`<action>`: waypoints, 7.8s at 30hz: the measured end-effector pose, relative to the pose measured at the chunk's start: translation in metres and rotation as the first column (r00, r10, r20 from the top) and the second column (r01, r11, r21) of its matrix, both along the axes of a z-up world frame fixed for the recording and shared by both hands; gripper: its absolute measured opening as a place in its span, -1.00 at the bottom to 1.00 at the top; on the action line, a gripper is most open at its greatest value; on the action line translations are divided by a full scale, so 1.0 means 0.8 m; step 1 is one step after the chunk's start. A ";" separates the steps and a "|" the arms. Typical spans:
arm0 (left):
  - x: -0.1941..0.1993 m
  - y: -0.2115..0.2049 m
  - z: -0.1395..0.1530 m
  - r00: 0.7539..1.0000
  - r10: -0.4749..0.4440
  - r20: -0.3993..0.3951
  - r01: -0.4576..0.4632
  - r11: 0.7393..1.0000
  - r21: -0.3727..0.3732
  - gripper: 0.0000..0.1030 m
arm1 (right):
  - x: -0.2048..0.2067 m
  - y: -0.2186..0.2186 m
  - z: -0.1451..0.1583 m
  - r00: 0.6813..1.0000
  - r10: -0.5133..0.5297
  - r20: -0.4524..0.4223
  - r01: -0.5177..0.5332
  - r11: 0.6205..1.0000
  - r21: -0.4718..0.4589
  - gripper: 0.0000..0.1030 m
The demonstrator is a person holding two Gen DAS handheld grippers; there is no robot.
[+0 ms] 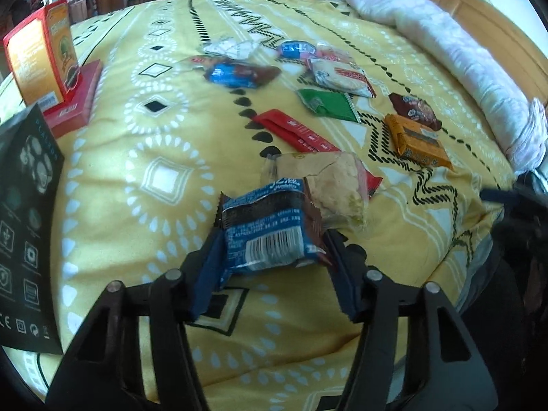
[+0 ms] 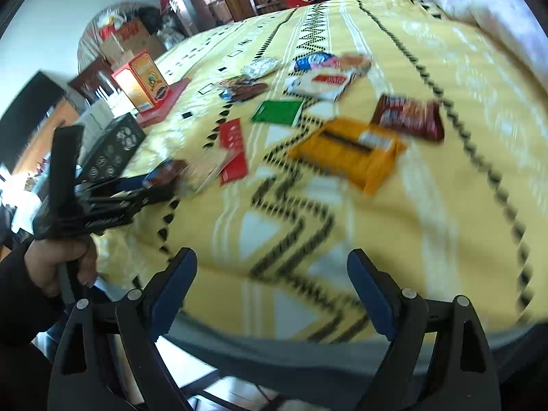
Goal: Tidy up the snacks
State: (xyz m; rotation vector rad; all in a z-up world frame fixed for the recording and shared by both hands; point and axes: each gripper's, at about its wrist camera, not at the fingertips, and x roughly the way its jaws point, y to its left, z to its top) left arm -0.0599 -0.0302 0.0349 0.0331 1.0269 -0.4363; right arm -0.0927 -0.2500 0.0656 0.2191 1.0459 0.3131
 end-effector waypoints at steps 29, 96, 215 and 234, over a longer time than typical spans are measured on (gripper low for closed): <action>0.002 0.026 0.020 0.999 0.042 -0.025 -0.046 0.973 -0.226 0.44 | 0.172 -0.006 -0.064 0.950 0.210 -0.232 -0.270 0.925 -0.269 0.60; 0.041 -0.075 -0.002 0.987 -0.074 -0.142 0.047 0.981 -0.189 0.70 | 0.041 -0.008 -0.049 0.999 -0.043 -0.011 0.043 0.998 -0.038 0.46; -0.076 0.392 0.232 0.622 0.688 0.374 -0.714 0.694 -0.088 -0.06 | 0.150 0.481 0.283 0.782 0.460 0.421 -0.506 0.863 -0.004 0.39; -0.080 0.426 0.221 0.611 0.731 0.304 -0.744 0.661 -0.095 -0.06 | 0.139 0.623 0.273 0.702 0.620 0.352 -0.646 0.761 -0.052 0.39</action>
